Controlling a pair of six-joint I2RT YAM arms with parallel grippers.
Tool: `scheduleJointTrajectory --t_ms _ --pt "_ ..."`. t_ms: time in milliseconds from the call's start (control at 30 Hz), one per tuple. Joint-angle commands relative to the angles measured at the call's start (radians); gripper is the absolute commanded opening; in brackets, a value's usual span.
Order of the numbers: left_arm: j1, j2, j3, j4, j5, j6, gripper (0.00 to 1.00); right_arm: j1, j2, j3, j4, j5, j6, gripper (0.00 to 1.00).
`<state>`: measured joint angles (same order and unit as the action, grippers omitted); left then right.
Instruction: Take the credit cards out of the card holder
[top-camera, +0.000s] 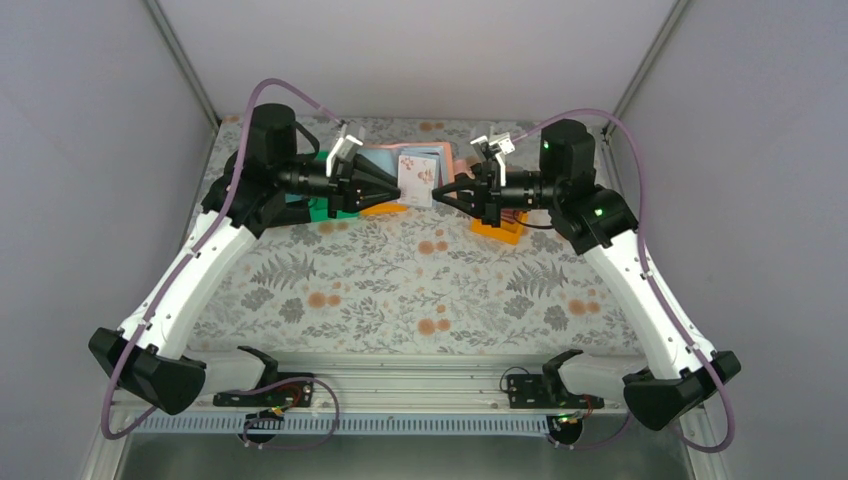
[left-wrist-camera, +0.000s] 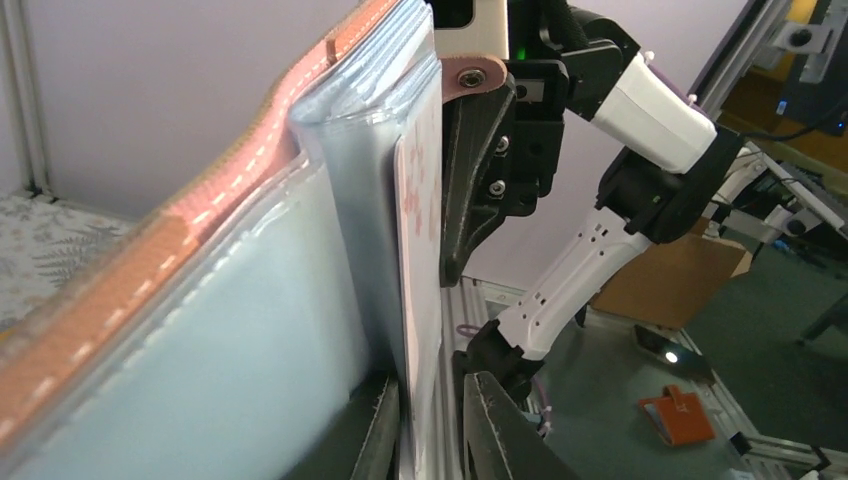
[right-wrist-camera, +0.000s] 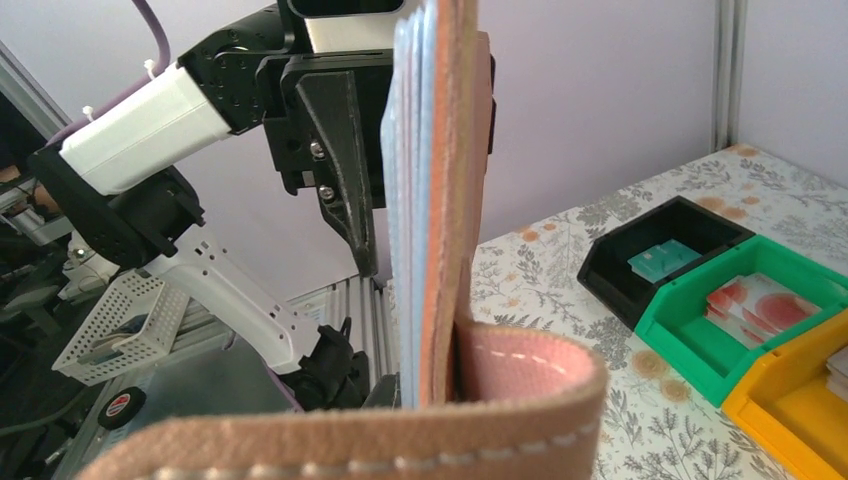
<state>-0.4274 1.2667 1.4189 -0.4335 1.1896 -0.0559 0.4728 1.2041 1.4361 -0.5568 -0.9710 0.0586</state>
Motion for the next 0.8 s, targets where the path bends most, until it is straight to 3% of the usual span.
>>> scheduleJointTrajectory --t_ms 0,67,367,767 --pt "0.001 -0.009 0.027 0.040 0.084 -0.016 0.10 -0.022 -0.014 -0.004 0.037 -0.020 -0.001 0.04" --pt "0.001 -0.005 0.028 0.054 0.086 -0.026 0.03 -0.024 -0.015 -0.004 0.037 -0.021 -0.002 0.04" --pt "-0.002 0.009 0.018 0.095 0.063 -0.073 0.02 -0.029 -0.010 -0.020 0.039 -0.026 -0.006 0.04" --pt "0.031 -0.016 0.002 0.014 0.065 0.011 0.02 -0.115 -0.036 -0.047 0.006 -0.071 -0.029 0.04"
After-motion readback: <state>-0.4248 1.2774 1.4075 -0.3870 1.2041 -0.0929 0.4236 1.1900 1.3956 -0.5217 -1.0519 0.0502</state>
